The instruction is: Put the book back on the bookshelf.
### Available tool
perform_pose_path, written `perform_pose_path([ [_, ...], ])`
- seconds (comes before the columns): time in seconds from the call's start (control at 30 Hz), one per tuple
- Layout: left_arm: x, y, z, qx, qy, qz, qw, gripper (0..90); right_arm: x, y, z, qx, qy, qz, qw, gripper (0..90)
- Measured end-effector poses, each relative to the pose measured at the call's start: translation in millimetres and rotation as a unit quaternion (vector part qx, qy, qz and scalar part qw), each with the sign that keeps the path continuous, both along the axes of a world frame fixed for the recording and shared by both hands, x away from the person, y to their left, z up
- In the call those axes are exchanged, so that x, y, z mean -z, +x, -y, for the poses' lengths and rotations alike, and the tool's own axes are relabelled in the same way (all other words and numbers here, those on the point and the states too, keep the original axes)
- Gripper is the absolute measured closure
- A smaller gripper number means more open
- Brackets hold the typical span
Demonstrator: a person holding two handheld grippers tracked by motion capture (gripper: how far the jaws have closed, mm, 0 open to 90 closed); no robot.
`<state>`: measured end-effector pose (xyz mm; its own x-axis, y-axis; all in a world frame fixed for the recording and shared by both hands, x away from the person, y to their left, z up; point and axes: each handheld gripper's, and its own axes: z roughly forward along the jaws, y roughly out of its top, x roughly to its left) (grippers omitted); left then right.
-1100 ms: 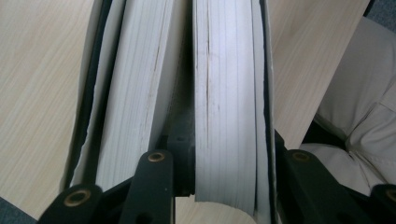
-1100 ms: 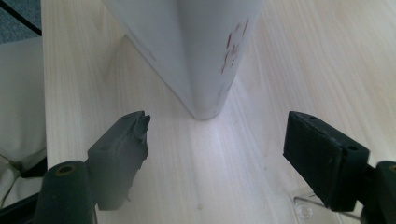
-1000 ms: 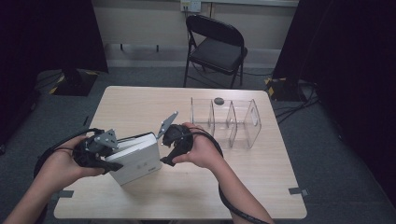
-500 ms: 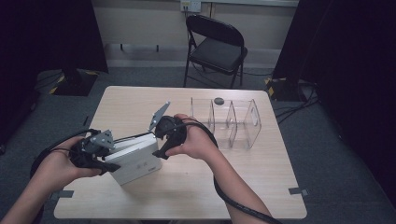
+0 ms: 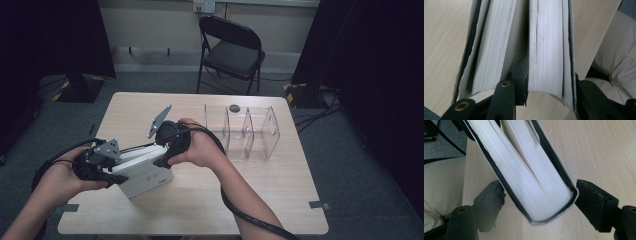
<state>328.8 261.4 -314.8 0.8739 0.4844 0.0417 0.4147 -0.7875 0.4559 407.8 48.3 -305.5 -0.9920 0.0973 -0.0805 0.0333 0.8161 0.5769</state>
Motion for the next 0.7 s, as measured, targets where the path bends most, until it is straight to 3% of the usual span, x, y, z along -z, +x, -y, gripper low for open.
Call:
perform_pose_path([
  [0.1, 1.3, 0.8, -1.4, 0.002, 0.006, 0.001, 1.0000, 63.9, -0.2, 0.1, -4.4, -0.007, -0.005, -0.003, 1.0000, 25.1],
  [0.17, 2.8, 1.2, -2.9, -0.002, 0.004, 0.000, 1.0000, 62.0, -1.2, -0.1, -9.8, -0.024, -0.009, 0.000, 0.9997, 29.3],
  [0.3, 5.0, 1.5, -6.9, -0.015, -0.006, -0.007, 0.9998, 56.6, -2.2, -1.5, -14.3, -0.033, -0.028, 0.013, 0.9990, 30.0],
  [0.4, 6.9, 0.6, -8.6, -0.006, -0.011, -0.002, 0.9999, 55.5, -2.1, -2.1, -14.1, -0.050, -0.030, 0.024, 0.9980, 31.8],
  [0.7, 8.7, 0.3, -10.3, 0.001, -0.007, 0.003, 1.0000, 58.2, -4.1, -0.8, -17.0, -0.062, -0.028, 0.025, 0.9974, 30.5],
])
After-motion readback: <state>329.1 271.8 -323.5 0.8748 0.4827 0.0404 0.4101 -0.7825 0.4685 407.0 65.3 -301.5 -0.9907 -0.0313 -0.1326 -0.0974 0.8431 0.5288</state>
